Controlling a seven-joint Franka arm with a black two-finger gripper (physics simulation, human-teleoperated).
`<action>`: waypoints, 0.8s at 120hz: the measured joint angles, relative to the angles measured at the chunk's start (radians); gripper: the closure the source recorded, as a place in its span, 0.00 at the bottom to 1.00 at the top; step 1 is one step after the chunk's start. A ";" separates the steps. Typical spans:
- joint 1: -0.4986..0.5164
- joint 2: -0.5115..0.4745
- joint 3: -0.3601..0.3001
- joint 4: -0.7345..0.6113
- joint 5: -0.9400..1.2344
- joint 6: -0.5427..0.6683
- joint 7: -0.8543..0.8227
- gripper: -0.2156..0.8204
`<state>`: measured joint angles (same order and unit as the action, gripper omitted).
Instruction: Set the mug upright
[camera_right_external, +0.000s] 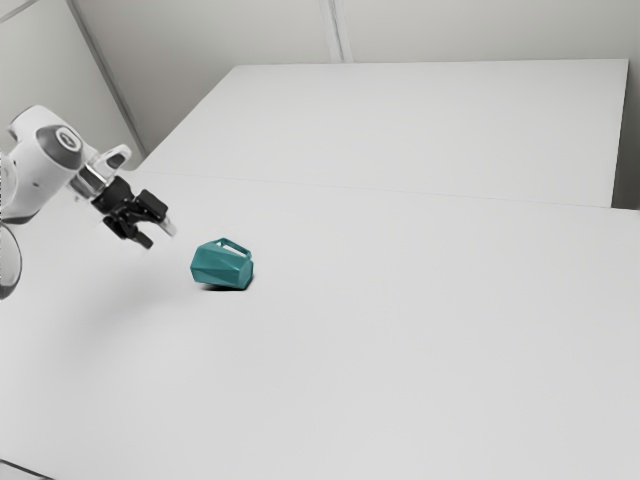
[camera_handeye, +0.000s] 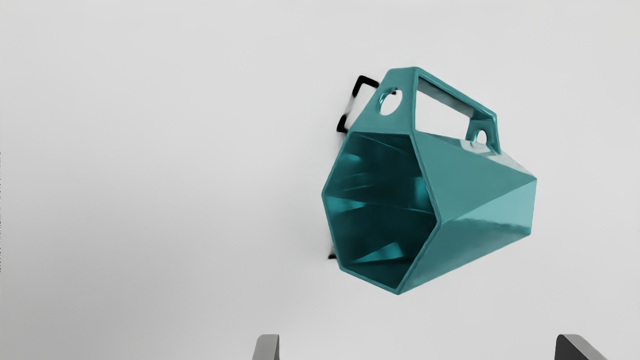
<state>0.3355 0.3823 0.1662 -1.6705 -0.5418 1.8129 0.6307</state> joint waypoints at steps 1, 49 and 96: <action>0.002 0.008 -0.001 0.009 -0.004 -0.004 0.005 0.21; 0.026 0.220 -0.057 0.197 -0.153 -0.161 0.222 0.21; 0.028 0.241 -0.062 0.180 -0.242 -0.183 0.329 0.34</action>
<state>0.3636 0.6234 0.1045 -1.4902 -0.7838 1.6295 0.9592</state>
